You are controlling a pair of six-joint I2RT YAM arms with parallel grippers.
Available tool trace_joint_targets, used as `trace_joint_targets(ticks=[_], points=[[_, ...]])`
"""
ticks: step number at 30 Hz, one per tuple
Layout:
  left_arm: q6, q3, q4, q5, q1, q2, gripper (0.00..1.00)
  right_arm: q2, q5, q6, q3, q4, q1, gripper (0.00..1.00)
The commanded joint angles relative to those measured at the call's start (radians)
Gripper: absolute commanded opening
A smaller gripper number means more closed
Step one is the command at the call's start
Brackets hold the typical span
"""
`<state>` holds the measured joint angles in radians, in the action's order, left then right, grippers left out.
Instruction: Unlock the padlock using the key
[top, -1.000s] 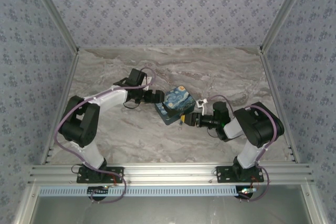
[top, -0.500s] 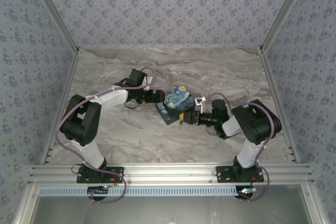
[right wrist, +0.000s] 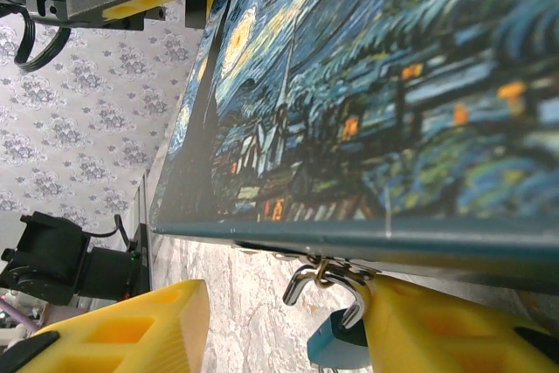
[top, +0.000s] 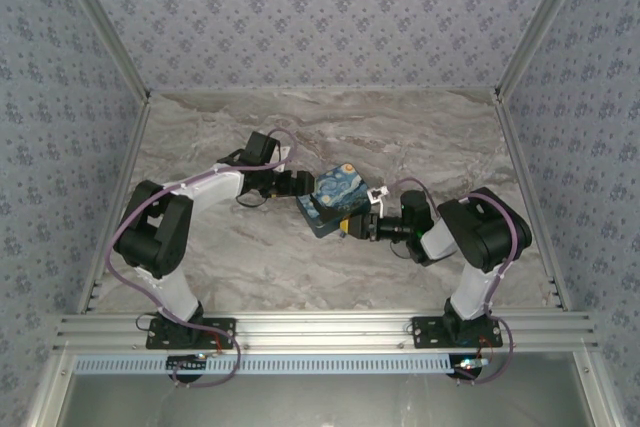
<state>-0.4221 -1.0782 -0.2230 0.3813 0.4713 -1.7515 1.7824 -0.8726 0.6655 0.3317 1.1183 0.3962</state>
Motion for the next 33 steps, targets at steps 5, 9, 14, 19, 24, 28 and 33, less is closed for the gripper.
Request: trace_joint_targets(ticks=[5,9,14,19,24,28,33], points=[[-0.007,0.030,-0.032,-0.048,-0.001,-0.025,0.91,-0.001,-0.031,-0.004,-0.013,0.038,-0.009,0.43],[-0.009,0.031,-0.032,-0.059,0.000,-0.025,0.91,-0.006,-0.032,-0.007,-0.021,0.041,-0.013,0.39],[-0.011,0.034,-0.033,-0.065,0.000,-0.025,0.91,-0.010,-0.031,-0.010,-0.031,0.038,-0.016,0.29],[-0.012,0.036,-0.034,-0.067,-0.001,-0.023,0.91,-0.008,-0.022,-0.010,-0.031,0.029,-0.019,0.21],[-0.015,0.043,-0.033,-0.074,0.000,-0.013,0.91,-0.010,-0.008,-0.010,-0.033,0.021,-0.025,0.11],[-0.020,0.057,-0.029,-0.081,-0.001,-0.001,0.91,-0.010,0.007,-0.003,-0.036,0.016,-0.031,0.06],[-0.032,0.081,-0.024,-0.084,-0.001,0.020,0.91,-0.016,0.037,0.007,-0.045,0.014,-0.043,0.02]])
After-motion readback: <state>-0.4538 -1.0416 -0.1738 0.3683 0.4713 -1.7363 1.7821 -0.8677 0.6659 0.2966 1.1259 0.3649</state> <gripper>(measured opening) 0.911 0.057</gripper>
